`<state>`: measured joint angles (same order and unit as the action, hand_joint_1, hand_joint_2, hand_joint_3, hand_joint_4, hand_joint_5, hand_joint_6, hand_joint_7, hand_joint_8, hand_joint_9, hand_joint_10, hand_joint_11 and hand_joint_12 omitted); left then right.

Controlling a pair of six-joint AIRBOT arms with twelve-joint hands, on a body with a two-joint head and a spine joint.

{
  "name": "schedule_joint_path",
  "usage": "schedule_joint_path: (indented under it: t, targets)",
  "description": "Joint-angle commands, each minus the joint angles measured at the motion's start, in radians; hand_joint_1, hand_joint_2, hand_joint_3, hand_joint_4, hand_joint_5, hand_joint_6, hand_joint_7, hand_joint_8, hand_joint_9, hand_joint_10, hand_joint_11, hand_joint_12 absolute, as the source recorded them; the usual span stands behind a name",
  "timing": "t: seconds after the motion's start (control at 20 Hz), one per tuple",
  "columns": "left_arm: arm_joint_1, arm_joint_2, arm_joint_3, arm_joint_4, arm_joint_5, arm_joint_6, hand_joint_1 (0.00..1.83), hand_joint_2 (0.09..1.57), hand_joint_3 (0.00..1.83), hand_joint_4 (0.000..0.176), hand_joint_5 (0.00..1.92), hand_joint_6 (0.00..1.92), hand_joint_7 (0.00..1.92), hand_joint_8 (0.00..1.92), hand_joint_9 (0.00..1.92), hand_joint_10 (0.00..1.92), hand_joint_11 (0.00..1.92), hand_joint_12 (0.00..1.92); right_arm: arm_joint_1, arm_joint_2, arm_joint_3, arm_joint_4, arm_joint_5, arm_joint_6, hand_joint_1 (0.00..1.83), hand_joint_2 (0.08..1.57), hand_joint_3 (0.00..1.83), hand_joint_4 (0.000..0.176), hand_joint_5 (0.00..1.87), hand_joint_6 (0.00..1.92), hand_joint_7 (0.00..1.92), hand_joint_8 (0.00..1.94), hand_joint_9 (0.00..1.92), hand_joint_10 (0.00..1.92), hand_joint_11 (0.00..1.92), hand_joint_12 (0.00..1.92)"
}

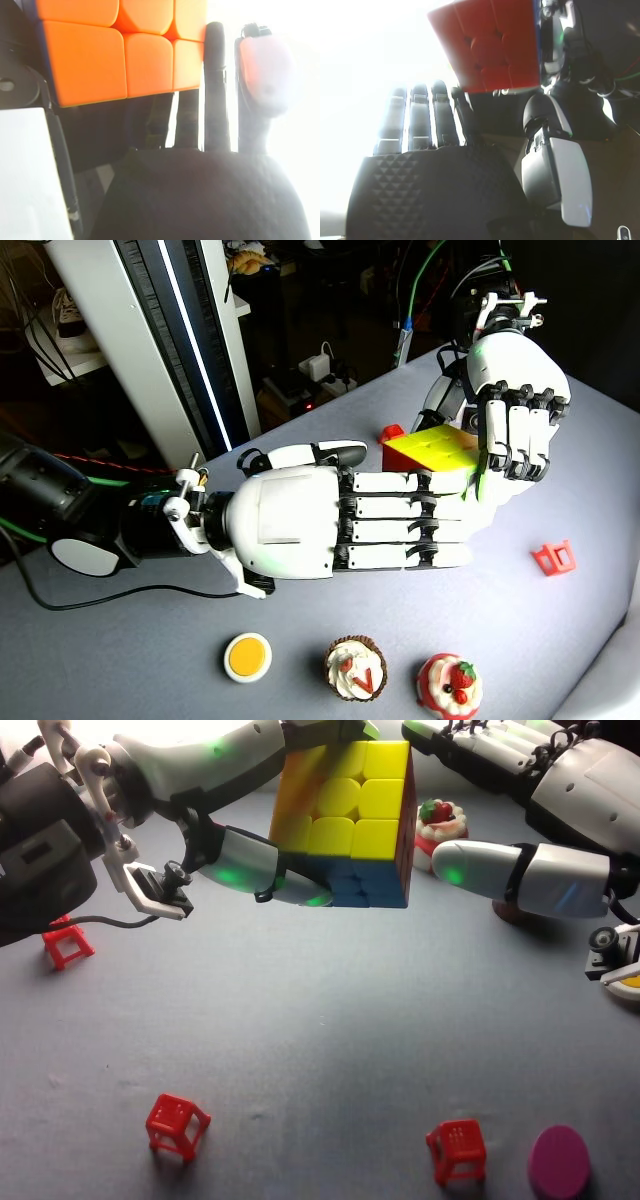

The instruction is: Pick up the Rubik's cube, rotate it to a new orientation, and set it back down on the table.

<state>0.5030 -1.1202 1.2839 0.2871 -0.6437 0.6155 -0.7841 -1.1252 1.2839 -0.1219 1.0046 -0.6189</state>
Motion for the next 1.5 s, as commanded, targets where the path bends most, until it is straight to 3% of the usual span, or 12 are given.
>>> schedule_joint_path:
  t: [0.0, 0.25, 0.35, 0.45, 0.8, 0.85, 0.95, 1.0, 1.05, 1.15, 1.4, 1.45]
  targets:
    - [-0.014, -0.002, 0.004, -0.045, -0.150, -0.007, 1.03, 1.50, 0.00, 0.000, 0.48, 1.74, 0.54, 1.92, 1.27, 1.92, 1.35, 1.92, 0.016, -0.002, -0.008, 0.005, 0.135, 0.006, 0.00, 1.27, 0.00, 0.000, 0.03, 0.00, 0.09, 0.00, 0.08, 0.06, 0.00, 0.29]
    - [-0.013, -0.002, 0.004, -0.048, -0.150, -0.006, 1.30, 1.43, 0.00, 0.000, 0.52, 1.44, 0.57, 1.84, 0.62, 1.92, 1.32, 1.92, 0.016, -0.002, -0.011, -0.011, 0.140, 0.006, 0.00, 1.27, 0.00, 0.000, 0.04, 0.01, 0.07, 0.00, 0.07, 0.06, 0.00, 0.12]
    - [-0.013, -0.002, 0.004, -0.048, -0.150, -0.006, 1.47, 1.41, 0.00, 0.000, 0.38, 1.59, 0.55, 1.78, 0.55, 1.85, 0.63, 1.92, 0.016, -0.002, -0.014, -0.014, 0.144, 0.006, 0.00, 1.29, 0.00, 0.000, 0.01, 0.00, 0.06, 0.02, 0.06, 0.05, 0.01, 0.01]
    - [-0.012, -0.002, 0.004, -0.048, -0.150, -0.006, 1.31, 1.44, 0.00, 0.000, 0.45, 1.49, 0.60, 1.80, 0.59, 1.92, 1.19, 1.92, 0.016, -0.002, -0.016, -0.018, 0.144, 0.006, 0.00, 1.29, 0.00, 0.000, 0.01, 0.00, 0.04, 0.01, 0.04, 0.04, 0.00, 0.00]
    - [-0.009, -0.001, -0.001, -0.046, -0.159, -0.007, 1.27, 1.47, 0.00, 0.000, 0.43, 1.66, 0.52, 1.88, 0.57, 1.92, 1.20, 1.92, 0.016, -0.001, -0.006, -0.013, 0.147, 0.006, 0.01, 1.29, 0.00, 0.000, 0.11, 0.00, 0.15, 0.00, 0.05, 0.32, 0.00, 0.60]
    - [-0.009, -0.001, -0.001, -0.045, -0.160, -0.007, 1.12, 1.46, 0.00, 0.000, 0.55, 1.60, 0.56, 1.90, 1.01, 1.92, 1.23, 1.92, 0.016, -0.001, -0.003, -0.010, 0.147, 0.006, 0.00, 1.29, 0.00, 0.000, 0.09, 0.00, 0.13, 0.00, 0.01, 0.42, 0.00, 0.64]
    - [-0.007, -0.001, -0.001, -0.045, -0.160, -0.007, 1.28, 1.44, 0.00, 0.000, 0.54, 1.58, 0.56, 1.80, 0.56, 1.92, 1.12, 1.92, 0.016, 0.000, 0.001, 0.000, 0.147, 0.006, 0.00, 1.30, 0.00, 0.000, 0.02, 0.01, 0.06, 0.00, 0.00, 0.20, 0.00, 0.17]
    - [-0.006, 0.000, -0.002, -0.045, -0.162, -0.007, 1.29, 1.40, 0.00, 0.000, 0.92, 1.85, 0.62, 1.70, 1.09, 1.92, 1.27, 1.92, 0.016, 0.001, 0.001, 0.009, 0.147, 0.006, 0.00, 1.30, 0.00, 0.000, 0.02, 0.00, 0.05, 0.00, 0.00, 0.18, 0.00, 0.03]
    - [-0.005, 0.000, -0.003, -0.044, -0.163, -0.007, 1.25, 1.48, 0.00, 0.000, 0.46, 1.84, 0.52, 1.85, 0.66, 1.92, 1.21, 1.92, 0.016, 0.001, 0.002, 0.014, 0.147, 0.006, 0.00, 1.30, 0.00, 0.000, 0.00, 0.00, 0.02, 0.00, 0.00, 0.16, 0.00, 0.01]
    - [-0.005, 0.000, -0.006, -0.041, -0.168, -0.008, 1.07, 1.48, 0.00, 0.000, 0.51, 1.69, 0.56, 1.92, 1.25, 1.92, 1.36, 1.92, 0.016, 0.001, 0.004, 0.021, 0.145, 0.006, 0.00, 1.28, 0.00, 0.000, 0.01, 0.00, 0.06, 0.01, 0.04, 0.18, 0.03, 0.02]
    - [-0.005, 0.001, -0.011, -0.030, -0.180, -0.014, 1.03, 1.50, 0.00, 0.000, 0.50, 1.74, 0.53, 1.92, 1.39, 1.92, 1.48, 1.92, 0.016, -0.008, 0.015, 0.024, 0.125, 0.006, 0.00, 1.27, 0.00, 0.000, 0.04, 0.02, 0.10, 0.01, 0.01, 0.29, 0.00, 0.32]
    - [-0.005, 0.000, -0.011, -0.030, -0.182, -0.015, 1.21, 1.46, 0.00, 0.000, 0.97, 1.88, 0.53, 1.85, 1.43, 1.92, 1.53, 1.92, 0.016, -0.011, 0.016, 0.023, 0.123, 0.006, 0.00, 1.27, 0.00, 0.000, 0.02, 0.01, 0.10, 0.01, 0.01, 0.23, 0.00, 0.24]
